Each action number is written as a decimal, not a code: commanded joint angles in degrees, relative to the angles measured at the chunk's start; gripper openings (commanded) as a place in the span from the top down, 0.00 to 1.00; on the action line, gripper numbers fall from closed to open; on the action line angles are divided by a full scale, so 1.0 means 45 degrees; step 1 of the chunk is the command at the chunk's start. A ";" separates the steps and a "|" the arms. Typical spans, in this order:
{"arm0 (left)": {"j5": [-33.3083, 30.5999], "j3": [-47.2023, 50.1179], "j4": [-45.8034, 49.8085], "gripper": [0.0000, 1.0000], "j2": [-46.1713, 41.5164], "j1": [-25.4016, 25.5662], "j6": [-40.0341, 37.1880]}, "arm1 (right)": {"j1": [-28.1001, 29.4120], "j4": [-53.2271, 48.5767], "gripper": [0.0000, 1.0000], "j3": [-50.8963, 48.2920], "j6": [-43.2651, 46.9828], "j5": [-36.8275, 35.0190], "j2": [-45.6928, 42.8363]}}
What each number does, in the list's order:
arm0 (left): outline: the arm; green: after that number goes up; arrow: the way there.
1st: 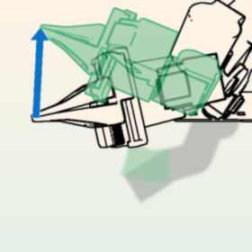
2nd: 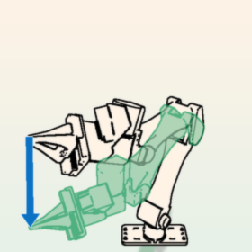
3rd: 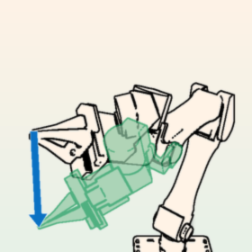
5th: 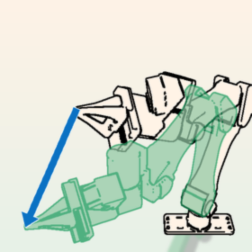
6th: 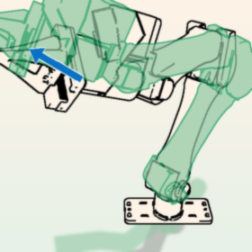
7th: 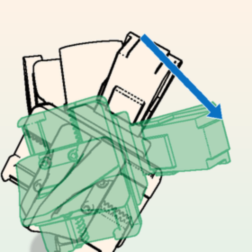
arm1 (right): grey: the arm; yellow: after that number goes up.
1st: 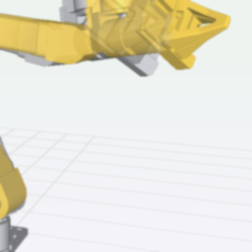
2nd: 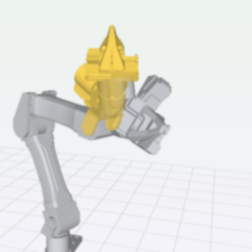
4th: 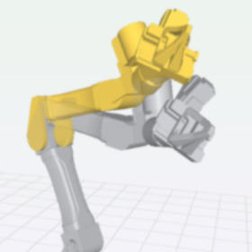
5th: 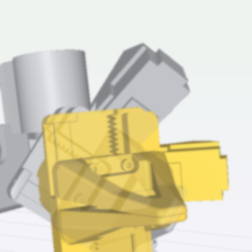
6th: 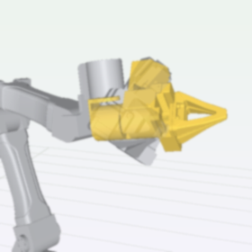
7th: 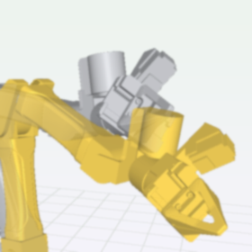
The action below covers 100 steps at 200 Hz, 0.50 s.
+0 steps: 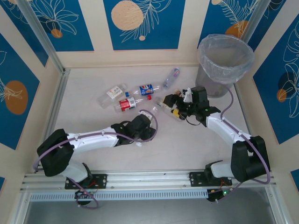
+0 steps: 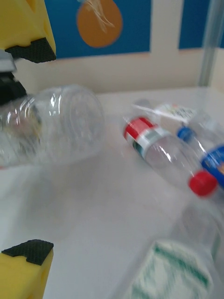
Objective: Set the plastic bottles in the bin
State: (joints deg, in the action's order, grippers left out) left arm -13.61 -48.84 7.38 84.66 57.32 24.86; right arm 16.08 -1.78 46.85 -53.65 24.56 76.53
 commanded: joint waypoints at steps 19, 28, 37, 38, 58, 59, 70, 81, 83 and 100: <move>0.0906 0.0644 -0.1600 0.35 -0.0720 0.0214 -0.0623 | 0.0311 0.0439 0.00 0.0590 -0.0352 0.1051 0.0362; 0.1000 0.0704 -0.1791 0.35 -0.0803 0.0226 -0.0620 | 0.0360 0.0529 0.00 0.0585 -0.0390 0.1083 0.0474; 0.1113 0.0754 -0.1936 0.35 -0.0862 0.0226 -0.0651 | 0.0455 0.0494 0.01 0.0670 -0.0394 0.1178 0.0611; 0.1121 0.0755 -0.1944 0.35 -0.0863 0.0218 -0.0647 | 0.0463 0.0484 0.01 0.0686 -0.0389 0.1190 0.0620; 0.1217 0.0832 -0.2151 0.35 -0.0942 0.0231 -0.0617 | 0.0621 0.0244 0.01 0.0839 -0.0363 0.1020 0.0883; 0.1222 0.0833 -0.2168 0.35 -0.0942 0.0231 -0.0610 | 0.0624 0.0242 0.01 0.0848 -0.0353 0.1004 0.0893; 0.1299 0.0853 -0.2227 0.35 -0.0937 0.0248 -0.0617 | 0.0704 0.0183 0.00 0.0862 -0.0334 0.0902 0.0980; 0.1304 0.0805 -0.2230 0.35 -0.0943 0.0249 -0.0604 | 0.0734 0.0306 0.00 0.0860 -0.0324 0.1090 0.1061; 0.1305 0.0797 -0.2226 0.35 -0.0943 0.0245 -0.0603 | 0.0747 0.0310 0.01 0.0873 -0.0324 0.1116 0.1079; 0.1295 0.0746 -0.2259 0.35 -0.0923 0.0246 -0.0604 | 0.0839 0.0444 0.03 0.0931 -0.0218 0.1518 0.1226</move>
State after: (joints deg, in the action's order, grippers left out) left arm -8.93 -45.98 -0.93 81.69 57.67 23.38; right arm 19.16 0.03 49.19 -54.46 28.18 81.06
